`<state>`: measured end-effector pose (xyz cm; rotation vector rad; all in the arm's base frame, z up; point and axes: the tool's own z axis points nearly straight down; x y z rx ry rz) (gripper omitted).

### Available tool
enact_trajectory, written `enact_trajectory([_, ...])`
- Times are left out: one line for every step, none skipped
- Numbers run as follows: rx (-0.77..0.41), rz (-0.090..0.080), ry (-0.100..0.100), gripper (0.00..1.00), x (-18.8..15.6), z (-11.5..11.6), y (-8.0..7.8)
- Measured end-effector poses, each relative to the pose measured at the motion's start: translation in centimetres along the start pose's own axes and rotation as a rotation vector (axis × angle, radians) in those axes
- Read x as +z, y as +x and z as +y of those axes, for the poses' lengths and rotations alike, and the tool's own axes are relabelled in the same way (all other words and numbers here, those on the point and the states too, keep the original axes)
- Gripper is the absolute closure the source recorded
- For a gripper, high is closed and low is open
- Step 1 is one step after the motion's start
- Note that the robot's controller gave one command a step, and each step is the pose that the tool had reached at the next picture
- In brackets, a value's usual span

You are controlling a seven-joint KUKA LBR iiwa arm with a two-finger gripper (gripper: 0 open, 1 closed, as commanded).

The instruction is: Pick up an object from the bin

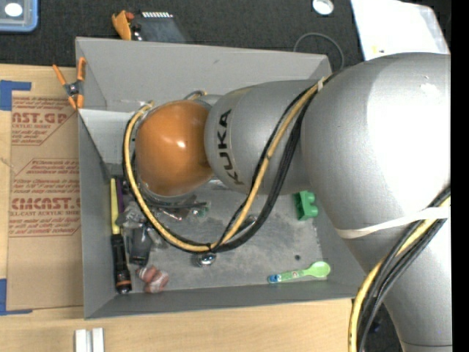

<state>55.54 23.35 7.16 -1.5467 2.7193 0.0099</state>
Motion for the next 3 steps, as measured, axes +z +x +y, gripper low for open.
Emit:
enact_trajectory([0.0, 0.0, 0.0, 1.0, 0.0, 0.0, 0.0])
enact_trajectory([0.0, 0.01, -0.008, 1.0, -3.1, 0.3, 0.2])
enact_trajectory([0.0, 0.006, -0.006, 1.0, -6.2, 0.3, 0.0])
